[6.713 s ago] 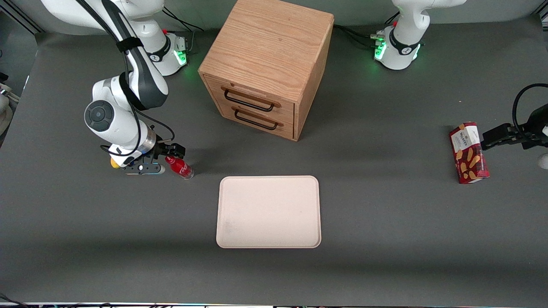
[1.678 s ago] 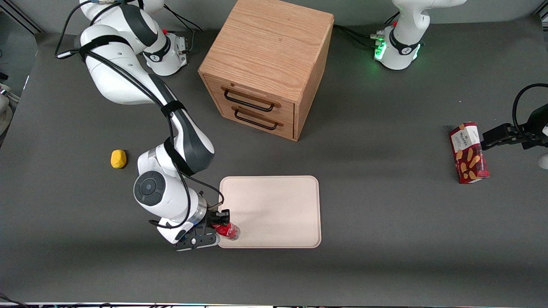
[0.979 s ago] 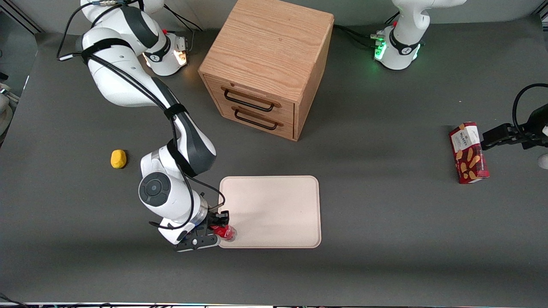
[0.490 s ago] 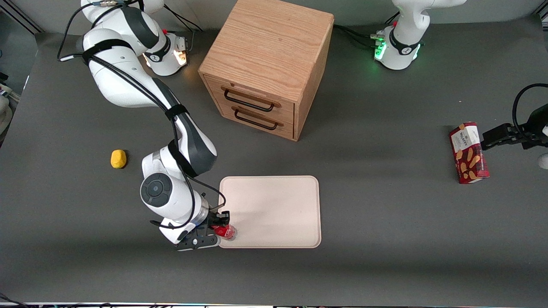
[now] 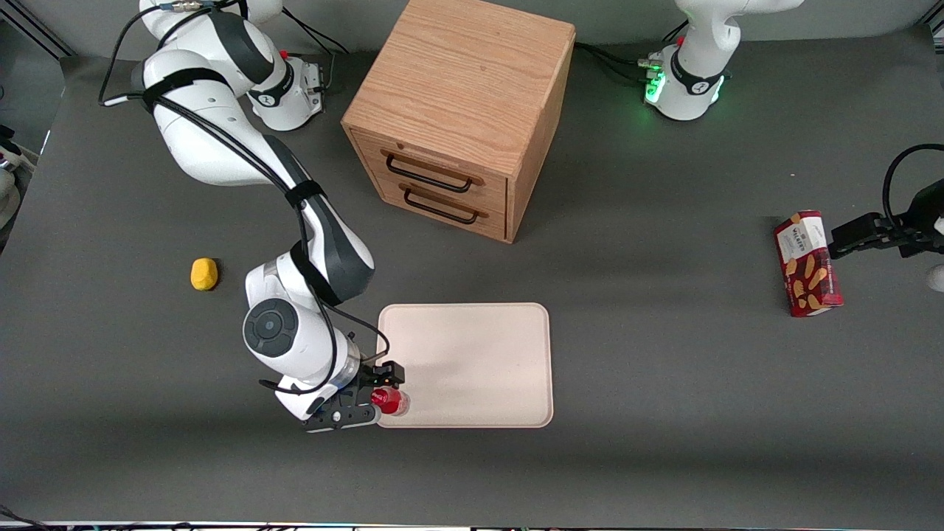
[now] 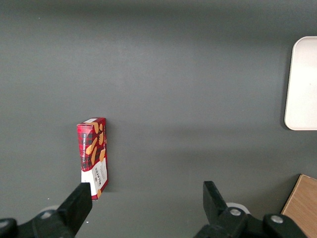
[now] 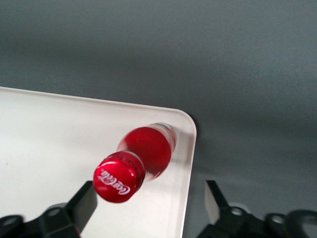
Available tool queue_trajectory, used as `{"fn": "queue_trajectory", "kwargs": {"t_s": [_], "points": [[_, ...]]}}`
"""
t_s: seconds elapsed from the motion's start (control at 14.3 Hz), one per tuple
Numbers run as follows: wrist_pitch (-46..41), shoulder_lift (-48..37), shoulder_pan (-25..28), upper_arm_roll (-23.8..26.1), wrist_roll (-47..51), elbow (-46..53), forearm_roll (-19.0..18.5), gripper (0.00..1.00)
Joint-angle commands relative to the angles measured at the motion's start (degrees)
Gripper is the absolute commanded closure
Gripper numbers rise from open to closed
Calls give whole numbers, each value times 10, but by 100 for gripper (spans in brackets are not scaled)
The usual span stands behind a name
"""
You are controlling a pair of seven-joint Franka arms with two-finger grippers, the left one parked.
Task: Place coke bottle on tray
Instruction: 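Lower the bottle onto the tray corner and open the right gripper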
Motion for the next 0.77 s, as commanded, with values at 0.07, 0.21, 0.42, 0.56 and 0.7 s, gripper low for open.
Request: {"fn": "queue_trajectory", "kwargs": {"t_s": [0.07,0.21,0.42,0.56,0.7], "points": [[2,-3,1,2,15,1,-13,0],[1,-9,1,2,17,1,-13,0],[-31,-49,-5,2,11,-4,-7,0],[-105,-88,-19,2,9,-12,-6,0],[-152,-155,-36,-5,-19,-62,4,0]]}}
